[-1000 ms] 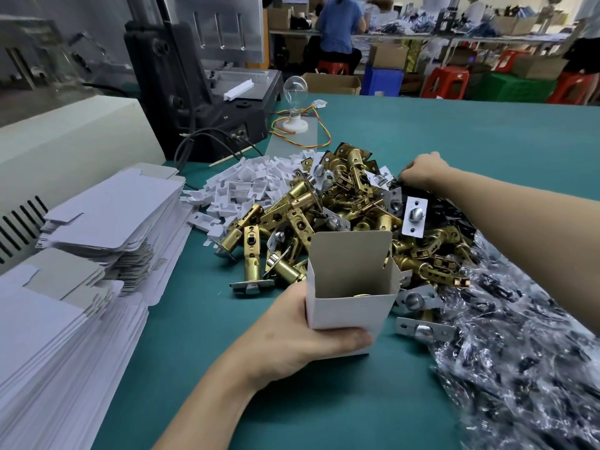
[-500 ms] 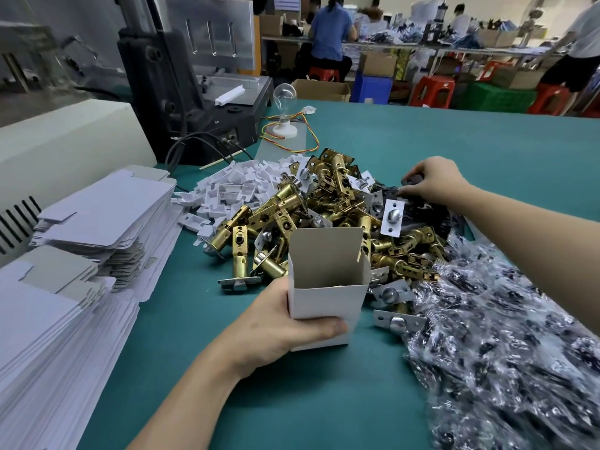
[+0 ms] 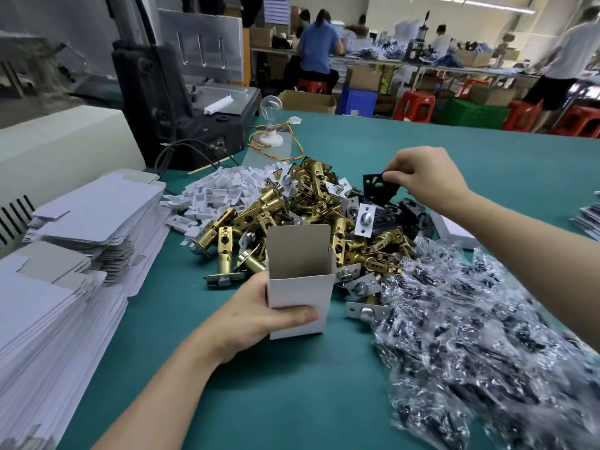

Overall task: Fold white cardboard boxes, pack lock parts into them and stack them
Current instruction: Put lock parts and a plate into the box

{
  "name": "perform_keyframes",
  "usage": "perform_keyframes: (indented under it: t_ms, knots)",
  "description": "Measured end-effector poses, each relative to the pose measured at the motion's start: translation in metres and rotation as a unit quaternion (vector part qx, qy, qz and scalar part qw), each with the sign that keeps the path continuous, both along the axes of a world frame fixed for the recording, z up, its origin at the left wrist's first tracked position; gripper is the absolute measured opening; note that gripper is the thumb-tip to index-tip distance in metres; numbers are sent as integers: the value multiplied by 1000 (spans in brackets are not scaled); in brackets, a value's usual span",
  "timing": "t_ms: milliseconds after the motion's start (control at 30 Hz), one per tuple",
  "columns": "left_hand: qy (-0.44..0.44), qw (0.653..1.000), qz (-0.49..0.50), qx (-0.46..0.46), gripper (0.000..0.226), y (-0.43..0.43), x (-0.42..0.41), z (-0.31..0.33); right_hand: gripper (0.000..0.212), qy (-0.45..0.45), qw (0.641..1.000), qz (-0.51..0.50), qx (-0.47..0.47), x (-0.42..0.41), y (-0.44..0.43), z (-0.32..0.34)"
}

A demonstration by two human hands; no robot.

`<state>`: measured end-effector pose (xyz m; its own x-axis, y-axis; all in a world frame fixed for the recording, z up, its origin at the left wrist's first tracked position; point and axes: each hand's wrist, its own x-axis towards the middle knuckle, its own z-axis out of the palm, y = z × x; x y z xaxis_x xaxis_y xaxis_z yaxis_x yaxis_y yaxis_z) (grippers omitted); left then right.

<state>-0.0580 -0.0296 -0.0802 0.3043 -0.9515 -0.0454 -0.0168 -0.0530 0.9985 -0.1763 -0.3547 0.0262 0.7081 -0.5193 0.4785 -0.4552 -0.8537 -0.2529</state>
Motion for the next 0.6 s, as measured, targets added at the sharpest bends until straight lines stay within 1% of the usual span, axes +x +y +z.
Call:
perform_keyframes:
  t_ms: [200,233,300,367,433,500,533,600]
  knots:
    - [8,1000,3,5,55,0,0,1,20,92,992,-25,-83,-6,9,-4]
    - [8,1000,2,6,56,0,0,1,20,96,991,-25,-89,-6,10,-5]
    - [8,1000,2,6,57,0,1,0,19,76,994,-22,-79,-7,11,-6]
    - [8,1000,3,7,56,0,1,0,19,36,998,-33,-30,-6,11,-5]
    - [6,1000,2,8,56,0,2,-1,22,-16,995,-46,90,-3,8,-4]
    - [5,1000,4,8,56,-1,2,-1,20,-68,973,-61,211,0,6,-5]
    - [4,1000,5,7,56,-1,2,-1,18,-89,964,-64,241,1,7,-7]
    - [4,1000,3,5,57,-1,2,-2,14,-125,955,-59,261,2,9,-12]
